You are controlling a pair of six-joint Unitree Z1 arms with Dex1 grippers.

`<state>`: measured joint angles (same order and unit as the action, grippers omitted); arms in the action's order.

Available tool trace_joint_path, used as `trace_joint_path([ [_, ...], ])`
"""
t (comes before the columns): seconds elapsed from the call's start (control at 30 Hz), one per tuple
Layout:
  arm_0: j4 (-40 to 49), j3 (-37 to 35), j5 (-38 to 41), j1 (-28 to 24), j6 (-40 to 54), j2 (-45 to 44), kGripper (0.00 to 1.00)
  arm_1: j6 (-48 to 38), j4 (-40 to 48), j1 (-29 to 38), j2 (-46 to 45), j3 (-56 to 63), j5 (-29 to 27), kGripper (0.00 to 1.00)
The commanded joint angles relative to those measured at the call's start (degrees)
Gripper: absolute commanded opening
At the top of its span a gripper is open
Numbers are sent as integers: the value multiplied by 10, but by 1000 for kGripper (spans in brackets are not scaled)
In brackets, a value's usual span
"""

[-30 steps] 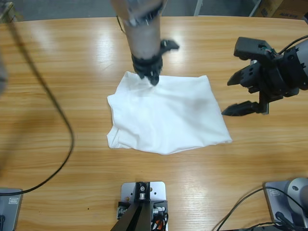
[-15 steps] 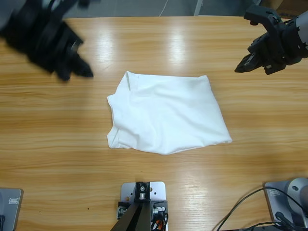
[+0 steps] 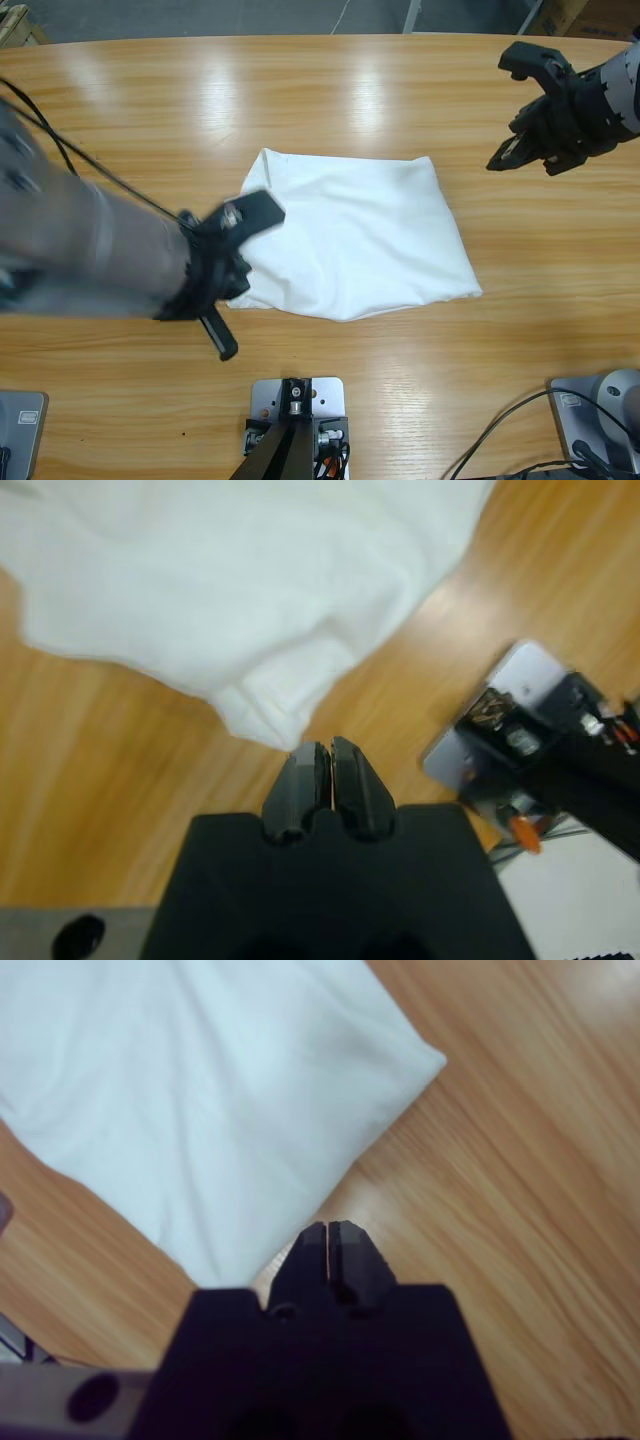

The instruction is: Fold clothes

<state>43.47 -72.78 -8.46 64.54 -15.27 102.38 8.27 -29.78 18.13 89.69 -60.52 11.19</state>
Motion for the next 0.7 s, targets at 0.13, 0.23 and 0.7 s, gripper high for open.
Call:
trace_joint_path([
  [0.13, -57, -49, -25, -57, 20, 113, 0, -6, 10, -8, -3, 31, 4, 0],
  [0.23, -58, -51, -24, -72, 16, 131, 0, -6, 21, -8, 3, 40, 5, 0],
  [0.7, -79, -6, -23, -73, -2, 150, 0, -32, 97, -57, 152, -3, 118, 0],
])
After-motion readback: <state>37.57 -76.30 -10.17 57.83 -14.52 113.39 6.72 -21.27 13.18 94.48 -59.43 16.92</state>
